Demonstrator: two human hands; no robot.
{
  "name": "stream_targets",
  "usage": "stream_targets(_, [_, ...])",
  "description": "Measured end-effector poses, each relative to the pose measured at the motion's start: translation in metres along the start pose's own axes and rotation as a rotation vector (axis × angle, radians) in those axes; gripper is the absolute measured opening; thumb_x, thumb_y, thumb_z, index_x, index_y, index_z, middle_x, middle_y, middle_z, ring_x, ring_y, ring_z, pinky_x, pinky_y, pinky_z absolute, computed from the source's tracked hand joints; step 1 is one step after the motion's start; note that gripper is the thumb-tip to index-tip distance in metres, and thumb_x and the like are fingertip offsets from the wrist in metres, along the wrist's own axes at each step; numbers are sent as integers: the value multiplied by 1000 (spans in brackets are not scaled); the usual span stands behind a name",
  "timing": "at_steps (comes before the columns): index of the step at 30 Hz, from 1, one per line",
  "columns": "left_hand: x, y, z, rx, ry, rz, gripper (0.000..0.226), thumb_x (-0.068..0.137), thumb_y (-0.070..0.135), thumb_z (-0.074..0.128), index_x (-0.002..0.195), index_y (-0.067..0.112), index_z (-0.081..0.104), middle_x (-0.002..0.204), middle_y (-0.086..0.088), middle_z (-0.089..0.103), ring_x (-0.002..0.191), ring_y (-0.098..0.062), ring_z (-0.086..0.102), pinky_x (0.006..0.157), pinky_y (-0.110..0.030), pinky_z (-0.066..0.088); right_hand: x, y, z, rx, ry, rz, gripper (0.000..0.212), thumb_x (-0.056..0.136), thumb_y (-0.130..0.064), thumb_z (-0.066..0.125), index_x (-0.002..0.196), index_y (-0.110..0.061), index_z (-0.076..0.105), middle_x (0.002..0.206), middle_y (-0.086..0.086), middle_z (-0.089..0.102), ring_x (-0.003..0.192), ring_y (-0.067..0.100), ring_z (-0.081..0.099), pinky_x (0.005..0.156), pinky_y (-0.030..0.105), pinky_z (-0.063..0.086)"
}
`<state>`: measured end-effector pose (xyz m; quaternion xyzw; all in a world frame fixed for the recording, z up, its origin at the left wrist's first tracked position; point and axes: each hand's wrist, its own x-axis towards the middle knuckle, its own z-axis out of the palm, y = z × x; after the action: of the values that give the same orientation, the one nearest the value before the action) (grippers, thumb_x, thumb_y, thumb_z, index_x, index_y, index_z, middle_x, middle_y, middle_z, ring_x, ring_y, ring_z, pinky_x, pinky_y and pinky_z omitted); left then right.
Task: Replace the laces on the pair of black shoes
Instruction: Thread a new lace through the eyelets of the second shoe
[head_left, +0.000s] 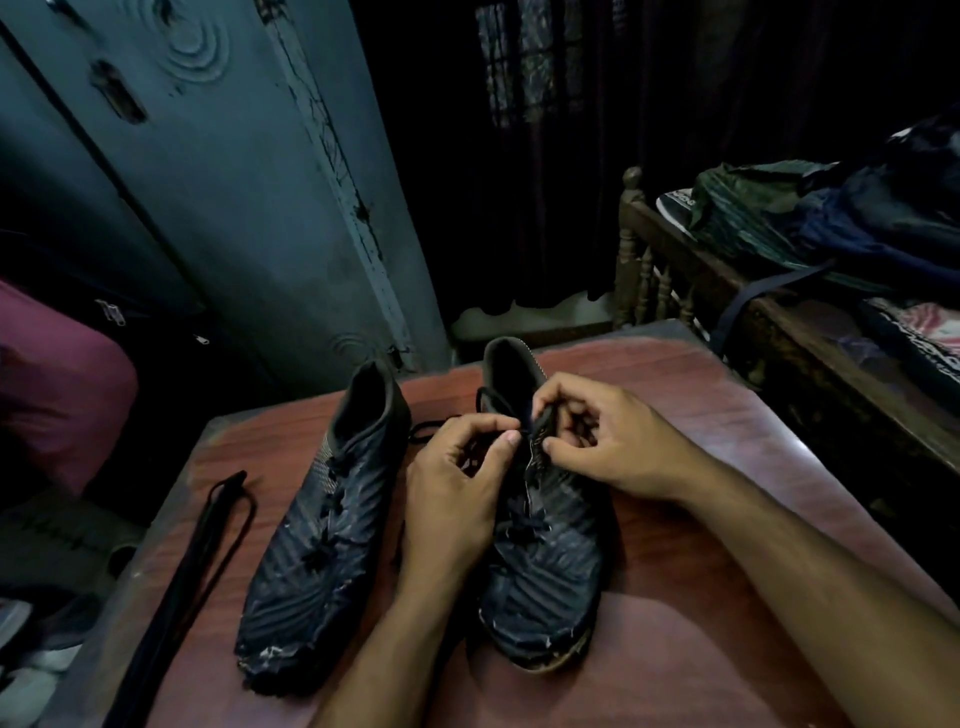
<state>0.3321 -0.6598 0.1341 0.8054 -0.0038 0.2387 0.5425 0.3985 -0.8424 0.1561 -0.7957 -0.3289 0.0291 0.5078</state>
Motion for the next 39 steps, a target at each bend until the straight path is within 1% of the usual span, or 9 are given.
stream_targets(7, [3,4,-3,216,-126,17,9,94,21,71,97,29,73,101,17,69,100,2,63,85,-19,46,-1,5,-1,93,-23,-8,22,90,-14,71,103,-29,62,79,17,57,68,11,49,70,35,43])
stream_targets(11, [5,5,-7,106,-166,-49,9,95,21,70,95,29,74,100,14,72,95,-1,66,82,-23,49,0,4,-1,101,-34,-13,22,91,-13,71,103,-29,62,81,19,57,69,14,50,70,35,44])
stream_targets(18, [4,7,-10,124,-234,-69,8,95,23,70,94,29,73,97,18,70,86,2,64,79,-20,48,-1,4,-2,119,-43,-11,21,86,-31,70,105,-31,64,91,21,65,87,39,63,82,58,53])
stream_targets(23, [3,6,-6,128,-164,-51,10,91,20,75,94,30,76,96,19,72,94,2,66,85,-20,49,0,4,-4,129,-28,-3,31,89,-10,75,112,-26,63,77,3,62,70,18,56,69,32,48])
stream_targets(26, [4,6,-7,52,-120,-118,9,88,22,79,92,29,77,91,15,76,86,-1,70,79,-27,55,-2,1,-6,221,-29,36,34,83,-11,80,106,-20,56,80,0,62,74,15,57,72,31,49])
stream_targets(28, [5,6,-9,46,-118,-131,7,87,21,79,87,28,77,86,14,76,81,-1,69,74,-25,53,-3,-3,-6,118,-41,47,28,81,-16,85,95,-18,61,78,-1,65,72,12,58,70,26,50])
stream_targets(32, [7,2,-11,6,-197,-114,8,92,18,74,96,23,78,96,10,77,93,-6,71,84,-28,54,-2,-10,-1,-59,-6,-11,15,82,-24,85,81,-23,70,79,-4,69,71,14,63,68,30,52])
stream_targets(36, [8,4,-13,22,-188,-107,9,90,14,76,92,23,79,93,13,77,92,-1,70,77,-13,47,-2,-9,-4,-61,-16,-33,11,85,-21,82,81,-22,72,82,-6,72,78,12,67,74,32,54])
stream_targets(39, [9,3,-13,-17,-192,-147,8,89,16,78,88,24,79,90,12,77,87,-3,70,77,-19,49,-2,-8,-8,-28,-29,-11,14,87,-14,79,81,-19,69,86,-3,74,84,13,70,80,37,56])
